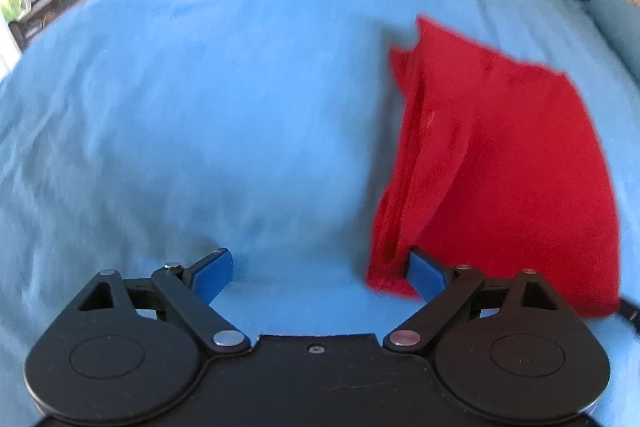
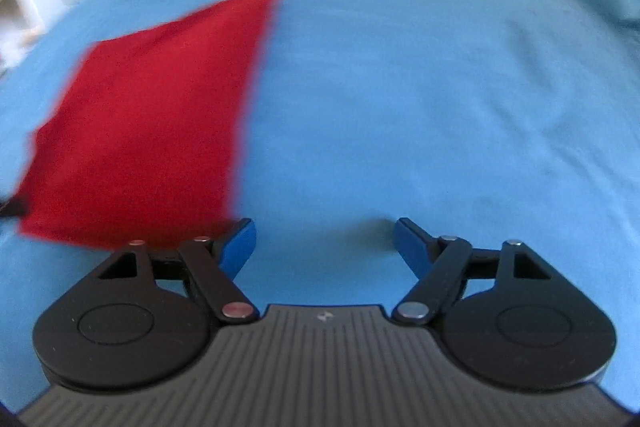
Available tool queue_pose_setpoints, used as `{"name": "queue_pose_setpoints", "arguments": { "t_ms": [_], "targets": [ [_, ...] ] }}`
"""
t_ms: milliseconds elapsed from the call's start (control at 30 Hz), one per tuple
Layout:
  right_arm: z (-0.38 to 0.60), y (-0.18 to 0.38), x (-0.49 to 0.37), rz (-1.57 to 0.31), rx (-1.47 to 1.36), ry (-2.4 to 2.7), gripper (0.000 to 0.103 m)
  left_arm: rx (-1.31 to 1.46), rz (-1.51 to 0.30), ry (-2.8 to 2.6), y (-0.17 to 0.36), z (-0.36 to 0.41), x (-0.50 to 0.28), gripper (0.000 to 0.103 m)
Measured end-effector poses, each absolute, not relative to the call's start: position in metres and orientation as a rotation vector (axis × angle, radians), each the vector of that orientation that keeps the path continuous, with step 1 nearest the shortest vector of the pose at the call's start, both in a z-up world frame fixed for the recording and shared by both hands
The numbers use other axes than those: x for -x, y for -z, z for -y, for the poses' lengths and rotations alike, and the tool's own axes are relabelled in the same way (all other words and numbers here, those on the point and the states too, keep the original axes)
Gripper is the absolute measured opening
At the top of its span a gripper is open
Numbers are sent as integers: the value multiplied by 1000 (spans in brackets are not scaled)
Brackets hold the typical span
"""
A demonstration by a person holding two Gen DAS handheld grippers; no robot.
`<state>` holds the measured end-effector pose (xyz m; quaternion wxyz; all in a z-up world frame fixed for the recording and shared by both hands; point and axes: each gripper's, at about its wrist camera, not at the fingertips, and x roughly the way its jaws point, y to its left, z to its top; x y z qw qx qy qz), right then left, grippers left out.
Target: Fold small clothes
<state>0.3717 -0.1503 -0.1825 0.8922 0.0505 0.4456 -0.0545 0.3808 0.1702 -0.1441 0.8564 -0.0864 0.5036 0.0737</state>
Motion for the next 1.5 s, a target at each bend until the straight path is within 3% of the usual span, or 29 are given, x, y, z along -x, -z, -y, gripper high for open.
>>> {"name": "queue_pose_setpoints", "arguments": {
  "t_ms": [300, 433, 467, 667, 833, 1000, 1033, 1067, 1200, 1300, 1333, 1433, 1500],
  "targets": [
    [170, 141, -376, -888, -202, -86, 92, 70, -1024, -81, 114, -151, -386, 94],
    [171, 121, -401, -881, -272, -142, 99, 30, -988, -15, 90, -140, -417, 103],
    [171, 119, -408, -877, -287, -151, 103, 36, -982, 0, 86, -140, -427, 103],
    [163, 131, -452, -920, -374, -207, 103, 192, -1009, 118, 101, -154, -474, 103],
    [156, 151, -472, -962, -425, -249, 103, 258, -1065, 182, 128, -158, -496, 89],
    [146, 172, -478, -960, -434, -271, 101, 245, -1040, 240, 139, -157, -497, 88],
    [145, 174, -480, -950, -436, -269, 101, 249, -1030, 256, 140, -157, -497, 84],
    [145, 175, -480, -935, -441, -271, 98, 259, -1025, 273, 142, -158, -499, 74],
    [138, 180, -484, -921, -471, -309, 76, 295, -1017, 312, 145, -156, -503, 59],
    [132, 183, -482, -895, -446, -302, 67, 290, -993, 318, 143, -153, -497, 40],
    [130, 184, -480, -879, -430, -307, 58, 281, -979, 310, 141, -151, -494, 34],
    [127, 179, -473, -832, -399, -322, 44, 250, -934, 279, 134, -142, -487, 25],
    [129, 168, -466, -799, -391, -340, 41, 215, -899, 258, 128, -135, -479, 23]
  ]
}}
